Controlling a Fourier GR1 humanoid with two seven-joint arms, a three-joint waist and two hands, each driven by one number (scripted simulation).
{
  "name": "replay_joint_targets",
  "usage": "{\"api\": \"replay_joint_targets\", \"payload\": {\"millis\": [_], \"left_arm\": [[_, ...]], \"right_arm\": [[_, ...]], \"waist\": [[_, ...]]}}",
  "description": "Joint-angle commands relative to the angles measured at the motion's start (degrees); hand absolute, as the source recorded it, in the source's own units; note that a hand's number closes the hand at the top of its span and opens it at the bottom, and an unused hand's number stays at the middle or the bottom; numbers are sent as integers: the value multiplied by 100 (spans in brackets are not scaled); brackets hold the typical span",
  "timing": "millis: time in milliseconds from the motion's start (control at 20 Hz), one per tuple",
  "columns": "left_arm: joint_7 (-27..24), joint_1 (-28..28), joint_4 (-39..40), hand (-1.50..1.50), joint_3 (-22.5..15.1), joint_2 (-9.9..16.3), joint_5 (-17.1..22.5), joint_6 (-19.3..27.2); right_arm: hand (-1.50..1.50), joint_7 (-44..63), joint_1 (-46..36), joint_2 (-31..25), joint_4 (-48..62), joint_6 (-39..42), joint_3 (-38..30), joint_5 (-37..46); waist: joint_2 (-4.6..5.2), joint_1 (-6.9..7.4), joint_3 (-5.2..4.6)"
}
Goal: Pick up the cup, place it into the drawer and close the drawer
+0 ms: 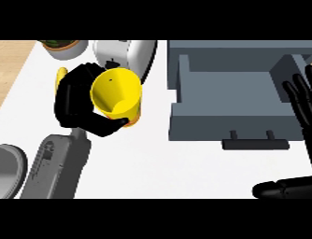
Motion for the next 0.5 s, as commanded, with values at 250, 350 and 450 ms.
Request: {"api": "replay_joint_targets", "payload": {"millis": [250, 350, 450], "left_arm": [[472, -1529, 687, 150, 24, -34, -251, 615], [1012, -1350, -69, 150, -446, -33, -307, 1095], [1248, -1996, 352, 150, -139, -20, -472, 1130]], "right_arm": [[-150, 223, -228, -204, -2, -5, -285, -142], [-150, -104, -409, -51, 381, -58, -106, 83], [-150, 130, -148, -116, 76, 15, -186, -115]], "waist": [[18, -54, -3], [10, -12, -2], [11, -39, -2]]}}
